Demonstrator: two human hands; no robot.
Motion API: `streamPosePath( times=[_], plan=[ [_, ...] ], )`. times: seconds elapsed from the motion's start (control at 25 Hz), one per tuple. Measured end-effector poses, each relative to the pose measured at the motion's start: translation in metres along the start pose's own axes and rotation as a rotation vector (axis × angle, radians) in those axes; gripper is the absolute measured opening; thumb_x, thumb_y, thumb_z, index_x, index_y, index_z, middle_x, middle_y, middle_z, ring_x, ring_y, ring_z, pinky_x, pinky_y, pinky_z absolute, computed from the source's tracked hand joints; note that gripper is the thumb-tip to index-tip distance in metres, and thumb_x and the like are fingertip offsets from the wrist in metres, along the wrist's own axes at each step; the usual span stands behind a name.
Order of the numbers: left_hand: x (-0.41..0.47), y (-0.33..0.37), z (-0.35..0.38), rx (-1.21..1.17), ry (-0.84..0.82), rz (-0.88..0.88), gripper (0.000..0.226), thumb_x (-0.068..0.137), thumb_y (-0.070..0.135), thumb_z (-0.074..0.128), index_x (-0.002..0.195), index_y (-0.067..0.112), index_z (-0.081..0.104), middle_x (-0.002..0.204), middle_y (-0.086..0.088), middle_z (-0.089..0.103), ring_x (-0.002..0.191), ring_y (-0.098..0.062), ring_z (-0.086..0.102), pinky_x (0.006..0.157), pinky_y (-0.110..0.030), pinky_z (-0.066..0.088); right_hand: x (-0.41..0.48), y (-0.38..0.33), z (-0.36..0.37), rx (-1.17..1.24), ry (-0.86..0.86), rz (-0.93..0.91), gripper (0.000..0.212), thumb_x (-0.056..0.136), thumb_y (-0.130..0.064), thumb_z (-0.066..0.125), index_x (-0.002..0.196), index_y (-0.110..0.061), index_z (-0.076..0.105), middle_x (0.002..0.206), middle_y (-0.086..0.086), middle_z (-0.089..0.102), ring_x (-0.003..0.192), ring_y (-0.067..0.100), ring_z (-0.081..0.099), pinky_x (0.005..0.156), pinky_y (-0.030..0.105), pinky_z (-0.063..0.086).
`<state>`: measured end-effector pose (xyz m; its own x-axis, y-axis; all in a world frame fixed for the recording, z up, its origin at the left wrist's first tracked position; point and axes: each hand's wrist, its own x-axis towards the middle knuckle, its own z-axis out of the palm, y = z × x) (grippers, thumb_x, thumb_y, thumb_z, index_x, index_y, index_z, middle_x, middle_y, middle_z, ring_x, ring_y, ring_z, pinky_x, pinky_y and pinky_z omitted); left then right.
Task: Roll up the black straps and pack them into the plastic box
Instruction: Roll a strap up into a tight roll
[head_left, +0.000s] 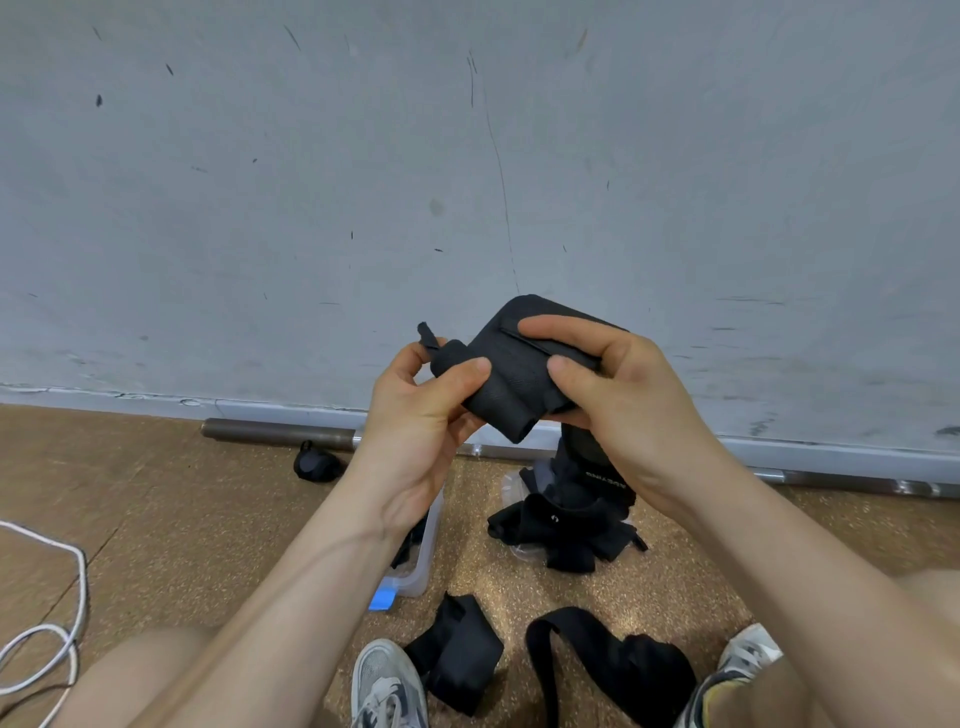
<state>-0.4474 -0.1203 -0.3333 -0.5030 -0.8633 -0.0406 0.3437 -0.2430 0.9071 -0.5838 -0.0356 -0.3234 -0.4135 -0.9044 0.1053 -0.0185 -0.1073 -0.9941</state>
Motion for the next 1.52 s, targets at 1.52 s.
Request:
streamPosePath(
  times=[1.52],
  plan=[
    [-0.009,0.027,-0.017,0.505,-0.267,0.069,0.033,0.063,0.016,0.077,0.093,0.007,0.069,0.077,-0.008,0.073,0.068,-0.025,0.072,0.063,-0.026,0.058,-0.004,-0.003,-0.007,0.262,-0.143,0.171,0.027,0.098,-0.022,0.051,0.111,-0.011,0.072,0.110,0.009,0.075,0.105,0.025,0.070,0.092,0.037,0.056]
  ],
)
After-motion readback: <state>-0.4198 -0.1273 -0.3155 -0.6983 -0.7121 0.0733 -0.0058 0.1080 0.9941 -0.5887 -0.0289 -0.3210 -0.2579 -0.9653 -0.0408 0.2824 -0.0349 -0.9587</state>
